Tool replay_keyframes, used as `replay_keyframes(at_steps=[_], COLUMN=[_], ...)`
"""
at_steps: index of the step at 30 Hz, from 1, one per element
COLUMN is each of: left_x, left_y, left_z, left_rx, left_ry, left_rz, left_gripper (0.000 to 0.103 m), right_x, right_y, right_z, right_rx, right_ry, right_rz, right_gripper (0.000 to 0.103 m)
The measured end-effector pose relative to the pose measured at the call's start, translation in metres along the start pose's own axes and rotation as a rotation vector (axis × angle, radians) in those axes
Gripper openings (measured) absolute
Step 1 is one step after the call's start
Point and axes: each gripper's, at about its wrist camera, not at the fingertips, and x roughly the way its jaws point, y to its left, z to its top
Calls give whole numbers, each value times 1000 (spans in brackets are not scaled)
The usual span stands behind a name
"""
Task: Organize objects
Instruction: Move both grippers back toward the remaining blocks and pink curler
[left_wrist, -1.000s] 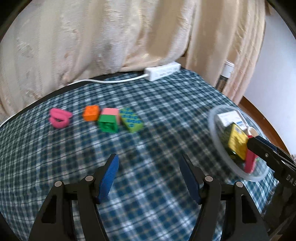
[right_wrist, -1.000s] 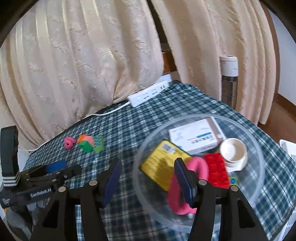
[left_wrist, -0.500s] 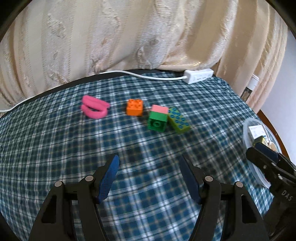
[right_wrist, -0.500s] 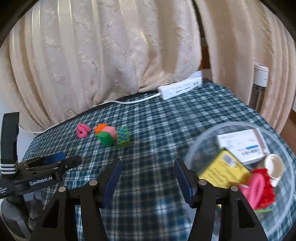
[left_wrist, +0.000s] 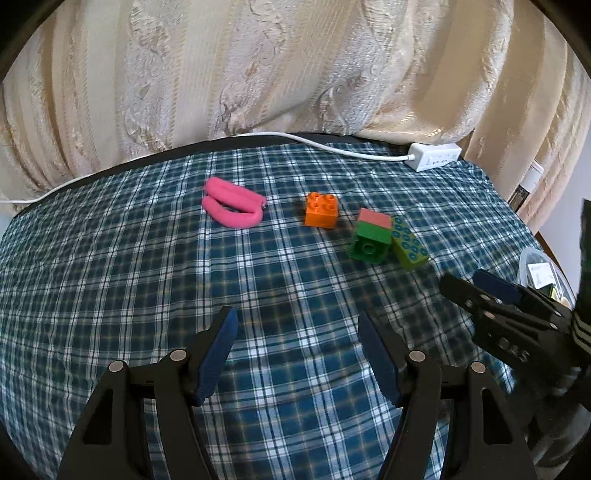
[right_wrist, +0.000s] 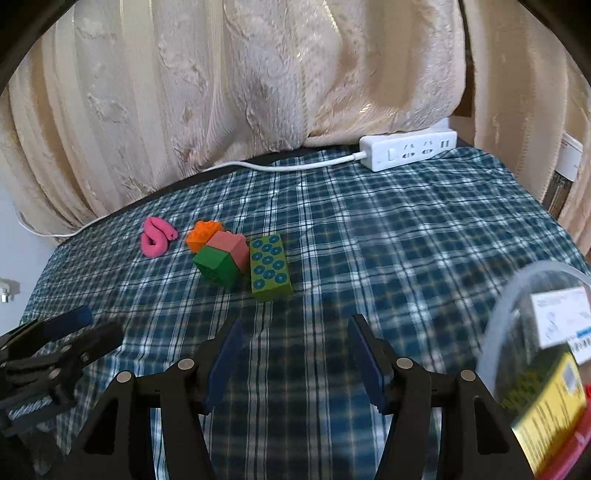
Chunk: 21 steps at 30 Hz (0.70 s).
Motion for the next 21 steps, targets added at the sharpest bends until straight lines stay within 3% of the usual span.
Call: replay_keyframes(at_steps=[13,21], left_x=[10,14], left_y=[11,13], left_z=[0,-1], left_rx=[-28,-36], left_ry=[26,40], left_rz=[3,5], left_gripper=[69,69], right_x=[43,54], right_y=[17,21], right_z=[23,31], right_rx=[-54,-75], right_ry=[54,55], right_rz=[11,1], right_gripper=[62,55])
